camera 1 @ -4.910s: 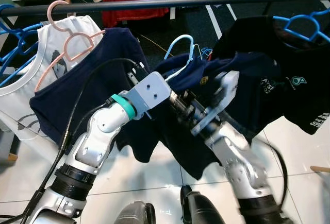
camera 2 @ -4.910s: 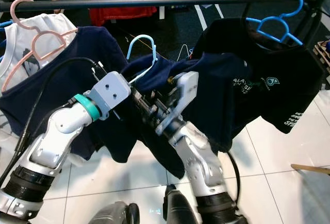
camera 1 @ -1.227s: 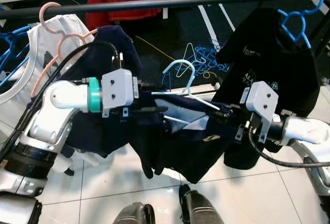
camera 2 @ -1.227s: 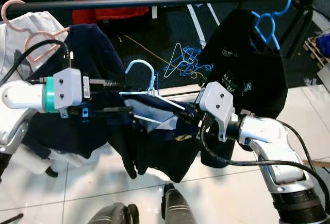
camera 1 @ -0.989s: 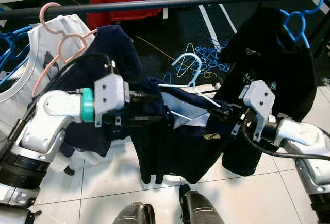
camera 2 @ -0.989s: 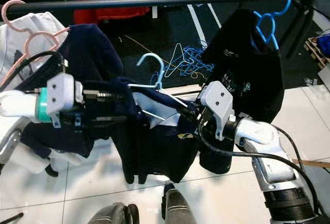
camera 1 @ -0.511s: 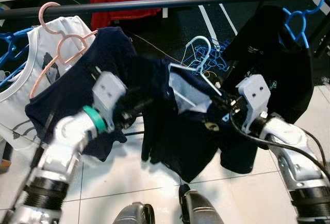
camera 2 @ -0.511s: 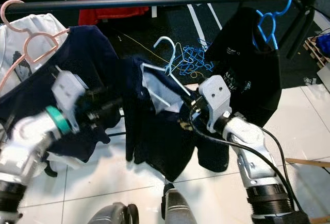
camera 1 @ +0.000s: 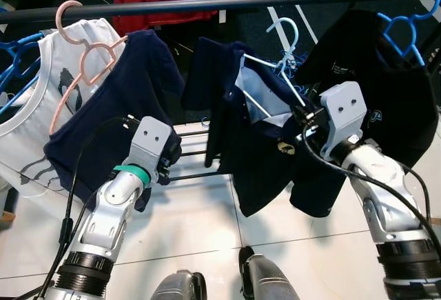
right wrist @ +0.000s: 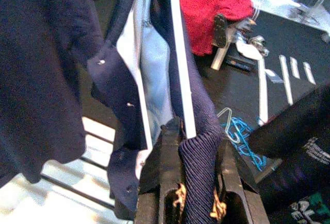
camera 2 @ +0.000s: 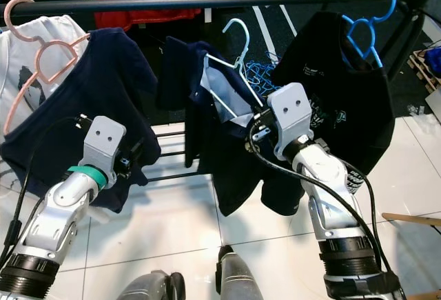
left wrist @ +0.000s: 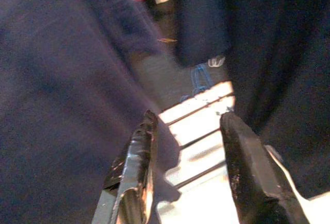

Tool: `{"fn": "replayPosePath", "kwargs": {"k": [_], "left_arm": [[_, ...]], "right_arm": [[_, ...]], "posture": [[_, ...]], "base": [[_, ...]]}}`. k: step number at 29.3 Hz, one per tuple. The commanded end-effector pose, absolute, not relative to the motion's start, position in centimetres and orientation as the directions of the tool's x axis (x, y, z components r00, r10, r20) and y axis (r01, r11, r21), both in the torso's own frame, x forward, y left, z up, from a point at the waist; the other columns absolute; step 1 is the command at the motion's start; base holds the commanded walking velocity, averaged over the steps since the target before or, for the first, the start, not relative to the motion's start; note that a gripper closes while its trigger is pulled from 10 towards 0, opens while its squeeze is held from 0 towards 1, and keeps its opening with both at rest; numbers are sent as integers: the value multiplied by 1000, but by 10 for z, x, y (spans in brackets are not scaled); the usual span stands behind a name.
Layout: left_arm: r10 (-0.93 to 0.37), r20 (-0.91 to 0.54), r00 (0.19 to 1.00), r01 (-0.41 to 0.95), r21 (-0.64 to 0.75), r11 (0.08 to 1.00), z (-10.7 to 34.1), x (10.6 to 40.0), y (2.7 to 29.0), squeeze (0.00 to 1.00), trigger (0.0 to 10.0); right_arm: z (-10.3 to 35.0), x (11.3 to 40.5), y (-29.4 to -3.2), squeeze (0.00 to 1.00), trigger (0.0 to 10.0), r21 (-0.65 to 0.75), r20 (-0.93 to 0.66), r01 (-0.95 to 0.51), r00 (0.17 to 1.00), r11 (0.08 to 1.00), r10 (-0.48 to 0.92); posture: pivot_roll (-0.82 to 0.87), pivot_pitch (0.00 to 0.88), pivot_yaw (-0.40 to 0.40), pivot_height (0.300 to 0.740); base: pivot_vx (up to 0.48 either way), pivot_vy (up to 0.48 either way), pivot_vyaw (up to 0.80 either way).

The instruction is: Hang hanger

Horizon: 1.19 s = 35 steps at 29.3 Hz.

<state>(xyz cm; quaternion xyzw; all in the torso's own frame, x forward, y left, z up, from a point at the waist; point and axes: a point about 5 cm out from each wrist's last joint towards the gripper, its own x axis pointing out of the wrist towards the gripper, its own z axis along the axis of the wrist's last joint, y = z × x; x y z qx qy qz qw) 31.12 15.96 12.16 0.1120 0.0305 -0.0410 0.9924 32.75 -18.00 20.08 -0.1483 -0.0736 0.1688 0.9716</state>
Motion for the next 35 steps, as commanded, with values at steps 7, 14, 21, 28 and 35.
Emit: {"fn": "replayPosePath", "kwargs": {"k": [7,14,21,28,35], "left_arm": [[13,-9,1000,-11,225,974,127,303,152,0,10000],[21,13,1000,-24,233,972,130,299,152,0,10000],[26,21,999,-30,235,971,131,298,151,0,10000],[22,22,1000,-27,240,970,131,297,150,0,10000],[20,28,999,-26,239,971,133,298,148,0,10000]], "right_arm": [[213,361,-161,0,0,-220,108,-279,945,935,308],[218,374,-143,0,0,-157,118,-314,935,936,333],[228,382,-125,0,0,-181,159,-342,915,922,370],[237,387,-109,0,0,-187,169,-389,892,902,419],[228,390,-93,0,0,-183,108,-467,865,865,490]], "posture": [[-134,160,51,740],[-119,163,48,740],[-100,160,37,740],[-99,151,36,740],[-97,146,37,740]], "base": [[0,0,0],[0,0,0],[0,0,0],[0,0,0],[0,0,0]]}}
